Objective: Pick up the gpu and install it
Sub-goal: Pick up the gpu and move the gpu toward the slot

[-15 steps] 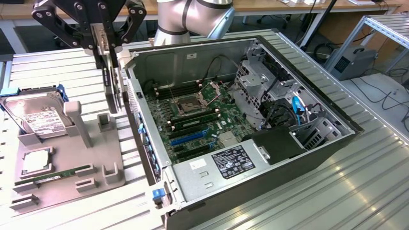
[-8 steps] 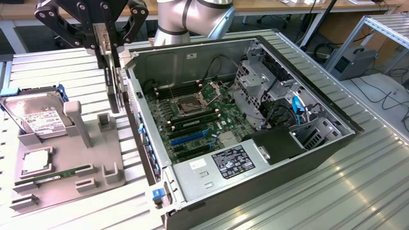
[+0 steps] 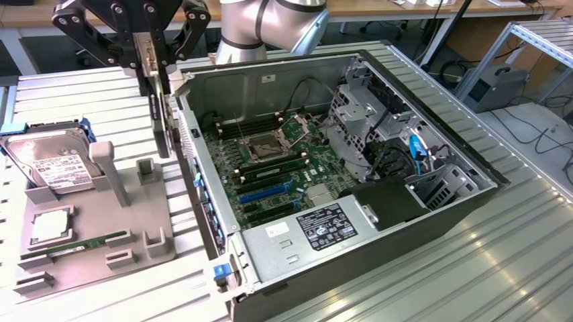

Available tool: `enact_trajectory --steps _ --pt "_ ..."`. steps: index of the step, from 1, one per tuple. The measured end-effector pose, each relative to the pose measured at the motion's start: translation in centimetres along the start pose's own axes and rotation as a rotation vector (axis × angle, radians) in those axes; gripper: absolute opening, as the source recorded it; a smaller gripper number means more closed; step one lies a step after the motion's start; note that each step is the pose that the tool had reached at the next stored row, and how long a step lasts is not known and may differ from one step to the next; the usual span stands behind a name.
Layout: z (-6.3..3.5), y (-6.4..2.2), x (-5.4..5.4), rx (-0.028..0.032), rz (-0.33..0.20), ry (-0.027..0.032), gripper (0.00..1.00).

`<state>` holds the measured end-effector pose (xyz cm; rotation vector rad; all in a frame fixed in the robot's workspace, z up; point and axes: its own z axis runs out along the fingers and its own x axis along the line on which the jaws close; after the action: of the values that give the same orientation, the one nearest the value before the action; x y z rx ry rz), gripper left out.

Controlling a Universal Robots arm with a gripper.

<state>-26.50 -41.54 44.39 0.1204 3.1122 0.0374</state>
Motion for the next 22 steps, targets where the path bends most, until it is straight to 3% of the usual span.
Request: enact_trajectory --steps 22 --pt "0.03 0.06 -0.74 0.0024 0.0 -0.0002 0.27"
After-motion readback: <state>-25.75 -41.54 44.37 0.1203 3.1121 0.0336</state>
